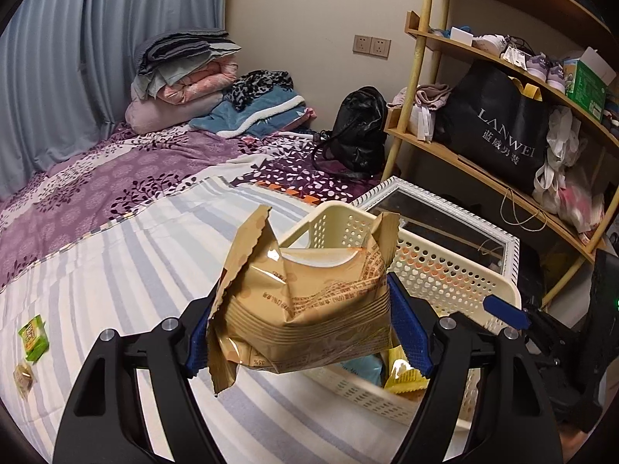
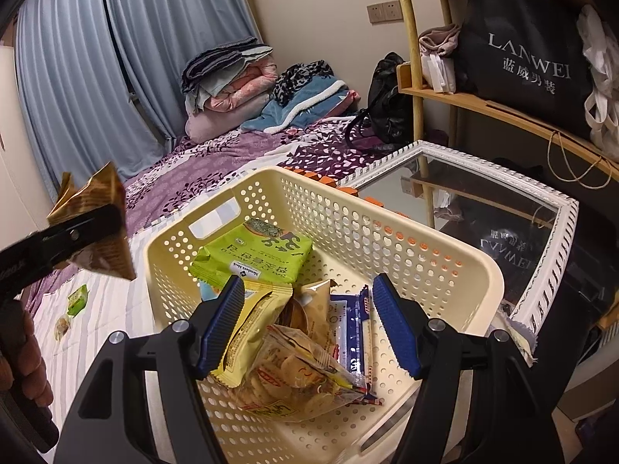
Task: Organize snacks
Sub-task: 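Lower both packets into the cream basket and open both tools, then move both tools back over the last two snack packets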
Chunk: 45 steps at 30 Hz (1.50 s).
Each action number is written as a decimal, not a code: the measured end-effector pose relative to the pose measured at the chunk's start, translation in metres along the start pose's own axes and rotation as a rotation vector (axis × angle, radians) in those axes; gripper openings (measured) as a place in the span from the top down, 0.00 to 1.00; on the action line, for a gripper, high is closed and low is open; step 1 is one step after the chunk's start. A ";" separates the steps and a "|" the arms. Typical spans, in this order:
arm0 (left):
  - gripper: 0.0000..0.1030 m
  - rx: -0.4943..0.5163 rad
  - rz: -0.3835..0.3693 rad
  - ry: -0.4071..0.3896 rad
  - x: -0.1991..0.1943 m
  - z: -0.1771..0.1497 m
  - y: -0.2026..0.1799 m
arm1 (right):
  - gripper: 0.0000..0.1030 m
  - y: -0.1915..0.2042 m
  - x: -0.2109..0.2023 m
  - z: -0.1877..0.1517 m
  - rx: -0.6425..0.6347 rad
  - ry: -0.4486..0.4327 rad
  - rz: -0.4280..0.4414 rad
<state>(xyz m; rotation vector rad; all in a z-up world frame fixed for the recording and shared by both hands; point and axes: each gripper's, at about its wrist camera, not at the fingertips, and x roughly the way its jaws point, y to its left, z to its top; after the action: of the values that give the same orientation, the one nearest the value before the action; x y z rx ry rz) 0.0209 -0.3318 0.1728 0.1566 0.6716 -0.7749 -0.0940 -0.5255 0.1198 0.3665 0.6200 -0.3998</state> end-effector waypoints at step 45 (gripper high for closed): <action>0.09 -0.088 0.088 -0.008 -0.029 -0.024 0.072 | 0.24 0.068 -0.016 0.005 -0.134 -0.033 -0.001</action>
<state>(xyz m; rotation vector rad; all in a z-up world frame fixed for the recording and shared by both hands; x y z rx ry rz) 0.0434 -0.2540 0.1638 0.1021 0.6860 -0.6597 -0.0722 -0.4646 0.1480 0.2312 0.6117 -0.3628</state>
